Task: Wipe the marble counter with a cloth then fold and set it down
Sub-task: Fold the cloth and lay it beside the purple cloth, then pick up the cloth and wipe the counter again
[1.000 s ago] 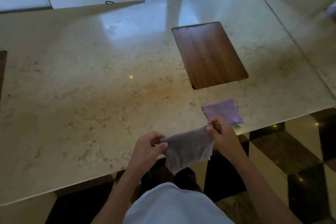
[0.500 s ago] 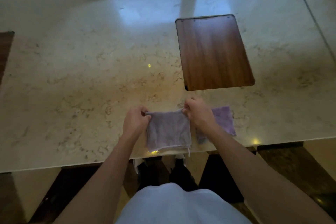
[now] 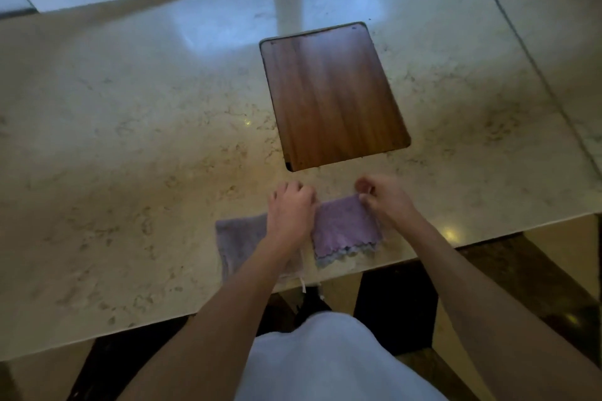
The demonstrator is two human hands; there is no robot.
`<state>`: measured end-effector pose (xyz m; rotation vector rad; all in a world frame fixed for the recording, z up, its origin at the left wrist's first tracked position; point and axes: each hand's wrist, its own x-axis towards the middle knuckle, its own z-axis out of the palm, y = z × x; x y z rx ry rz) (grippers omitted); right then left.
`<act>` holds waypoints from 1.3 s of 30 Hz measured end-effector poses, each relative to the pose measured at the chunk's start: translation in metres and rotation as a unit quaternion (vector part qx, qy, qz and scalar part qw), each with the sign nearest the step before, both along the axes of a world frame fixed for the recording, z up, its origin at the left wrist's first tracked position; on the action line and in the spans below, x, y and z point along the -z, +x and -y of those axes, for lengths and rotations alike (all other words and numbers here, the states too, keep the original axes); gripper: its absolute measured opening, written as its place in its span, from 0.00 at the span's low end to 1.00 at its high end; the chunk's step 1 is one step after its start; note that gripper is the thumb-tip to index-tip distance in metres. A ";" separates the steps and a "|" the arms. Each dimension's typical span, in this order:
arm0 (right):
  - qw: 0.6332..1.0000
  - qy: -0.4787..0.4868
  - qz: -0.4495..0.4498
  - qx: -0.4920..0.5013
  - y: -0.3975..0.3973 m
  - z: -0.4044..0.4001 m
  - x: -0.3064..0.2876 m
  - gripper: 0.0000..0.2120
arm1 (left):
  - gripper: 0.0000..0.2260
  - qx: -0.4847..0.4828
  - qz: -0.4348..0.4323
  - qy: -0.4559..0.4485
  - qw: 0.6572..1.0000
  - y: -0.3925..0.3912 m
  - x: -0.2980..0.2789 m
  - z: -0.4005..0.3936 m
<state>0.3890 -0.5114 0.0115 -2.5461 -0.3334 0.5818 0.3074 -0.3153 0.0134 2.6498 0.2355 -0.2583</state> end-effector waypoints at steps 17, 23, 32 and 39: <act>0.980 0.170 0.074 0.067 -0.013 -0.047 -0.073 0.05 | 0.08 -0.014 0.080 -0.199 0.977 -0.012 -0.057 -0.080; 0.957 0.274 0.094 0.033 -0.064 -0.146 -0.100 0.04 | 0.04 -0.040 0.191 -0.146 0.970 -0.074 -0.087 -0.182; 0.957 0.282 -0.063 0.010 -0.180 -0.242 -0.082 0.10 | 0.10 -0.132 0.073 -0.240 0.959 -0.210 -0.085 -0.287; 0.992 0.090 -0.084 -0.006 -0.196 -0.244 -0.052 0.08 | 0.05 -0.142 -0.078 -0.280 0.946 -0.218 -0.048 -0.288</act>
